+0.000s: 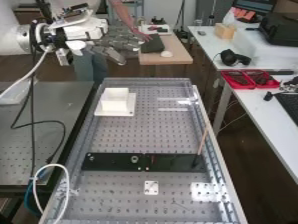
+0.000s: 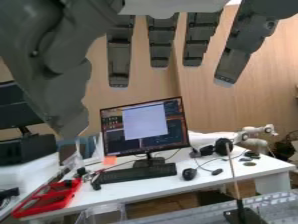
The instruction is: Grab the larger nut and place it in the white container
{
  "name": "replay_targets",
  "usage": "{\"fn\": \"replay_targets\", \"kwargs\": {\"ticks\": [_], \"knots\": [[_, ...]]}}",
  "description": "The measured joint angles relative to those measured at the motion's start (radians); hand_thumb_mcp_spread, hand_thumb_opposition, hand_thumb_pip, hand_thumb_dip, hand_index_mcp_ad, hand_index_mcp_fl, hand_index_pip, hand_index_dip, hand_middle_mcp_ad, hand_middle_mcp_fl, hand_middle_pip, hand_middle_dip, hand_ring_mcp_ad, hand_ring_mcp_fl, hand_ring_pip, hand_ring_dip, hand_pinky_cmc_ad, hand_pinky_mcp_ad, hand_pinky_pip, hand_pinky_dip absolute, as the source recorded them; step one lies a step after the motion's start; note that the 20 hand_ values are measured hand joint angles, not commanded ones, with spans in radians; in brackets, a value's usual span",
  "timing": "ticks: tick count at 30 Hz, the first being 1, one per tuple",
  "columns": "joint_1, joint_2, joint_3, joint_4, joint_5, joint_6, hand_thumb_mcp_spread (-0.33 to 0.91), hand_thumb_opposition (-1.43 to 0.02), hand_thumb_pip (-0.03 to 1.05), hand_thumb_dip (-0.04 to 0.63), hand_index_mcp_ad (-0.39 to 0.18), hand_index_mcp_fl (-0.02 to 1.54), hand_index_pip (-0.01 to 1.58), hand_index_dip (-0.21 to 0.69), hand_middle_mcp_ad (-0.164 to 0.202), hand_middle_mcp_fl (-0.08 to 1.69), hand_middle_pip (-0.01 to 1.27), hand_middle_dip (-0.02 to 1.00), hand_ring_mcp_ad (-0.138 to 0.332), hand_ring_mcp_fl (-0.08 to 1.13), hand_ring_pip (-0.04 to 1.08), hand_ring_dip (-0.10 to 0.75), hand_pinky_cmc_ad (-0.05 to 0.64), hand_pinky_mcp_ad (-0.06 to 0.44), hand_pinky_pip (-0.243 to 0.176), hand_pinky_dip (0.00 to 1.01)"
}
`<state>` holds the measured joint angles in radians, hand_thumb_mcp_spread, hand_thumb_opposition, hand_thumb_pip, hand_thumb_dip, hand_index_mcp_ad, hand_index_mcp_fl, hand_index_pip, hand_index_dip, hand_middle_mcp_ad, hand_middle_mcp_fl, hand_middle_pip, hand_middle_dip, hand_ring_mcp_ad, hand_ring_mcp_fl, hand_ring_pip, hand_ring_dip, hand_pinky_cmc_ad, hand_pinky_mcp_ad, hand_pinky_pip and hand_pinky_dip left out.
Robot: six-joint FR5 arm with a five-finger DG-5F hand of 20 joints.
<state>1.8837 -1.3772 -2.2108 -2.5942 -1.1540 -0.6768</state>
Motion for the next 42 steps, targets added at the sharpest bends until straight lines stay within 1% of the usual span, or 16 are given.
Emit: {"fn": "replay_targets", "kwargs": {"ticks": [1, 3, 5, 6, 7, 10, 12, 14, 15, 17, 22, 26, 27, 38, 41, 42], "knots": [[-0.025, 0.005, 0.017, -0.022, -0.016, 0.003, 0.16, -0.81, 0.76, 0.213, -0.162, 0.02, 0.75, -0.117, 0.051, 0.0, 0.13, 0.25, 0.143, 0.0, 0.15, 0.133, 0.332, 0.278, -0.089, 0.7], [-0.062, 0.009, 0.041, -0.053, -0.038, 0.006, 0.14, -0.8, 0.76, 0.204, -0.155, 0.02, 0.69, -0.117, 0.058, 0.0, 0.13, 0.25, 0.14, 0.0, 0.16, 0.133, 0.33, 0.278, -0.089, 0.7], [-0.112, 0.009, 0.071, -0.091, -0.067, 0.01, 0.13, -0.8, 0.75, 0.19, -0.152, 0.02, 0.65, -0.12, 0.059, 0.0, 0.13, 0.25, 0.145, 0.0, 0.13, 0.133, 0.333, 0.293, -0.093, 0.7], [-0.123, 0.009, 0.077, -0.099, -0.073, 0.011, 0.13, -0.8, 0.75, 0.188, -0.152, 0.02, 0.62, -0.12, 0.054, 0.0, 0.13, 0.25, 0.145, 0.0, 0.13, 0.133, 0.335, 0.295, -0.093, 0.7], [-0.148, 0.008, 0.09, -0.114, -0.087, 0.013, 0.13, -0.8, 0.75, 0.188, -0.14, 0.02, 0.6, -0.117, 0.059, 0.01, 0.13, 0.24, 0.147, 0.0, 0.13, 0.133, 0.335, 0.295, -0.089, 0.7], [-0.206, 0.001, 0.118, -0.146, -0.121, 0.017, 0.13, -0.8, 0.75, 0.188, -0.138, 0.02, 0.56, -0.105, 0.059, 0.01, 0.13, 0.25, 0.148, 0.0, 0.14, 0.133, 0.337, 0.297, -0.101, 0.7], [-0.242, -0.005, 0.135, -0.163, -0.145, 0.018, 0.13, -0.8, 0.75, 0.188, -0.138, 0.02, 0.55, -0.101, 0.061, 0.0, 0.13, 0.25, 0.15, 0.0, 0.14, 0.133, 0.337, 0.297, -0.101, 0.7], [-0.294, -0.017, 0.159, -0.183, -0.184, 0.018, 0.13, -0.8, 0.75, 0.188, -0.138, 0.02, 0.54, -0.103, 0.061, 0.01, 0.13, 0.25, 0.15, 0.0, 0.12, 0.133, 0.34, 0.297, -0.105, 0.7], [-0.306, -0.021, 0.164, -0.188, -0.193, 0.019, 0.13, -0.8, 0.75, 0.188, -0.138, 0.02, 0.53, -0.103, 0.061, 0.0, 0.13, 0.25, 0.148, 0.0, 0.12, 0.133, 0.34, 0.297, -0.105, 0.7], [-0.356, -0.041, 0.192, -0.208, -0.241, 0.019, 0.13, -0.8, 0.75, 0.188, -0.136, 0.02, 0.53, -0.096, 0.061, 0.0, 0.13, 0.25, 0.152, 0.0, 0.12, 0.133, 0.34, 0.297, -0.105, 0.7], [-0.424, -0.093, 0.257, -0.253, -0.344, 0.019, 0.13, -0.8, 0.75, 0.188, -0.136, 0.02, 0.51, -0.087, 0.061, 0.01, 0.13, 0.25, 0.152, 0.0, 0.12, 0.133, 0.342, 0.297, -0.105, 0.7], [-0.439, -0.11, 0.278, -0.266, -0.375, 0.014, 0.13, -0.8, 0.75, 0.188, -0.136, 0.02, 0.5, -0.087, 0.061, 0.01, 0.13, 0.25, 0.152, 0.0, 0.12, 0.133, 0.342, 0.295, -0.105, 0.7], [-0.439, -0.11, 0.278, -0.265, -0.376, 0.013, 0.13, -0.8, 0.75, 0.188, -0.138, 0.02, 0.5, -0.087, 0.061, 0.01, 0.13, 0.25, 0.152, 0.0, 0.11, 0.133, 0.34, 0.295, -0.106, 0.7], [-0.421, -0.095, 0.28, -0.281, -0.351, 0.014, 0.13, -0.8, 0.75, 0.188, -0.136, 0.02, 0.48, -0.087, 0.061, 0.01, 0.13, 0.25, 0.15, 0.0, 0.1, 0.133, 0.34, 0.295, -0.106, 0.7], [-0.418, -0.095, 0.284, -0.303, -0.348, 0.017, 0.13, -0.8, 0.75, 0.188, -0.136, 0.02, 0.48, -0.093, 0.061, 0.01, 0.13, 0.25, 0.15, 0.0, 0.1, 0.133, 0.34, 0.295, -0.106, 0.7], [-0.417, -0.094, 0.285, -0.309, -0.348, 0.018, 0.13, -0.8, 0.75, 0.188, -0.138, 0.02, 0.47, -0.08, 0.061, 0.0, 0.13, 0.25, 0.15, 0.0, 0.1, 0.133, 0.34, 0.295, -0.106, 0.7]]}}
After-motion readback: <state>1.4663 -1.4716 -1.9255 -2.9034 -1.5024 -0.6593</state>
